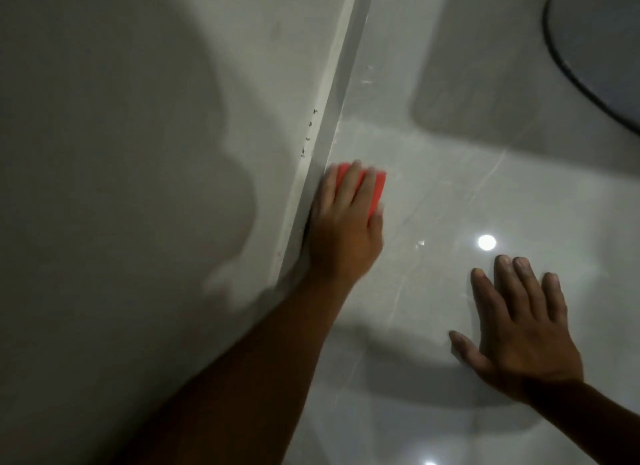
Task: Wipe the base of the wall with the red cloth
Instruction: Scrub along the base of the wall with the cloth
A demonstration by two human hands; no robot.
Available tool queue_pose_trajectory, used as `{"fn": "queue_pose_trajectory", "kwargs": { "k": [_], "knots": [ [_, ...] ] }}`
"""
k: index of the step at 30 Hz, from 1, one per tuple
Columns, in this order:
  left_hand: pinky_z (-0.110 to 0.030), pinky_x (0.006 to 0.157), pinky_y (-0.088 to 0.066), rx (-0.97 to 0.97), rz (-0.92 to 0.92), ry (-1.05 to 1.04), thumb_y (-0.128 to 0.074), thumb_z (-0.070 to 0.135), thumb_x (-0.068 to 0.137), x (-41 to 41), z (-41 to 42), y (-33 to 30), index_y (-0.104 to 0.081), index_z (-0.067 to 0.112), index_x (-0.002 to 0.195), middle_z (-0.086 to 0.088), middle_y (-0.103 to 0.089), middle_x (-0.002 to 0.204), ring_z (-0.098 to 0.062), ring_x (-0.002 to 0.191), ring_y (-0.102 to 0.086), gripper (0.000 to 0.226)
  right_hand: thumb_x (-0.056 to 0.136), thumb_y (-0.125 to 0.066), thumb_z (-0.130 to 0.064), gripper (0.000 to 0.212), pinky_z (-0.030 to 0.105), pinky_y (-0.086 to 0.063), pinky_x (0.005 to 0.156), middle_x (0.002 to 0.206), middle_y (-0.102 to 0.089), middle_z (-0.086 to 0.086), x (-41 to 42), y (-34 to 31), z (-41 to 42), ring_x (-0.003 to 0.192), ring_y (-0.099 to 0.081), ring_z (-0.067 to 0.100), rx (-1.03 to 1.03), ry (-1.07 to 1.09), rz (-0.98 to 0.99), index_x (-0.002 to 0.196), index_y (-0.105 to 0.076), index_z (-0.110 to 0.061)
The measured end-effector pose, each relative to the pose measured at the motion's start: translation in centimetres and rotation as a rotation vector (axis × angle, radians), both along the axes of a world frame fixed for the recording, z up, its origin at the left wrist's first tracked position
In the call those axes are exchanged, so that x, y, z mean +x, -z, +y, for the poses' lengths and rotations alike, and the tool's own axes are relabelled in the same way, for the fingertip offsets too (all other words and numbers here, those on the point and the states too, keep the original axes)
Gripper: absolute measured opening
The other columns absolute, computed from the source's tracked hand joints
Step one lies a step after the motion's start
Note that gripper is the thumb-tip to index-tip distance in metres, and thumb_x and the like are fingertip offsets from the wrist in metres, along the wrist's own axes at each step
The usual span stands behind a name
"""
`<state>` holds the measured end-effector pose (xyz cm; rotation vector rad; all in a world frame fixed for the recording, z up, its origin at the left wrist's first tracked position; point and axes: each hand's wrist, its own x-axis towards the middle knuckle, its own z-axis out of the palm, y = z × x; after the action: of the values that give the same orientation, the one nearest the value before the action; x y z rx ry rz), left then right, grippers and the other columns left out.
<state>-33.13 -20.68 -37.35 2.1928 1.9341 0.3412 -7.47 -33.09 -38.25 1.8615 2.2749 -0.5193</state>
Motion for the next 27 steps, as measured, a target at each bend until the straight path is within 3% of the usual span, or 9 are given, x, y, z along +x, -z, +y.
{"fn": "queue_pose_trajectory", "kwargs": {
  "k": [3,6,12,17,21,27],
  "knots": [
    [-0.048,0.128,-0.025,-0.062,0.031,0.010,-0.050,0.032,0.103,-2.5,-7.0,-0.1,-0.047,0.018,0.151,-0.005,-0.043,0.161,-0.033,0.155,-0.027,0.050,0.081,-0.027,-0.078,0.098,0.062,-0.010,0.123,0.164,-0.022,0.022,0.1,0.0,0.0,0.155,-0.012,0.037,-0.005,-0.003,0.006,0.154,-0.031,-0.013],
    [-0.049,0.124,-0.030,-0.071,0.068,0.069,-0.052,0.029,0.101,-2.8,-6.9,0.3,-0.049,0.020,0.149,-0.003,-0.046,0.158,-0.033,0.153,-0.031,0.049,0.081,-0.027,-0.078,0.098,0.062,-0.009,0.123,0.164,-0.023,0.023,-0.1,-0.2,0.1,0.155,-0.011,0.038,-0.001,0.003,0.009,0.154,-0.031,-0.013],
    [-0.053,0.123,-0.033,0.075,0.025,0.025,-0.056,0.019,0.097,-0.3,1.6,1.1,-0.054,0.018,0.145,-0.010,-0.051,0.154,-0.039,0.147,-0.039,0.048,0.083,-0.025,-0.077,0.097,0.061,-0.008,0.124,0.163,-0.024,0.024,-0.1,-0.2,0.1,0.154,-0.013,0.038,0.011,-0.008,0.005,0.153,-0.033,-0.012],
    [-0.055,0.125,-0.022,0.167,0.208,0.166,-0.043,0.014,0.092,1.4,12.0,1.2,-0.045,0.030,0.150,-0.010,-0.041,0.162,-0.039,0.152,-0.033,0.060,0.083,-0.032,-0.074,0.094,0.062,-0.011,0.123,0.162,-0.027,0.023,0.1,0.1,0.1,0.154,-0.017,0.038,0.051,-0.022,0.005,0.151,-0.036,-0.011],
    [-0.057,0.127,-0.014,0.119,0.320,0.297,-0.045,0.012,0.095,2.5,18.3,0.4,-0.040,0.032,0.152,-0.009,-0.032,0.166,-0.039,0.156,-0.022,0.061,0.083,-0.034,-0.073,0.092,0.062,-0.014,0.122,0.161,-0.028,0.022,0.1,0.2,0.0,0.153,-0.018,0.038,0.085,-0.017,0.017,0.150,-0.039,-0.010],
    [-0.049,0.128,-0.022,-0.014,0.287,0.127,-0.032,0.028,0.099,3.6,20.6,0.9,-0.039,0.023,0.152,-0.009,-0.044,0.157,-0.036,0.150,-0.033,0.054,0.084,-0.033,-0.073,0.091,0.062,-0.014,0.122,0.161,-0.028,0.023,0.1,0.2,0.1,0.153,-0.018,0.038,0.090,-0.022,0.022,0.150,-0.039,-0.010]
  ]
}}
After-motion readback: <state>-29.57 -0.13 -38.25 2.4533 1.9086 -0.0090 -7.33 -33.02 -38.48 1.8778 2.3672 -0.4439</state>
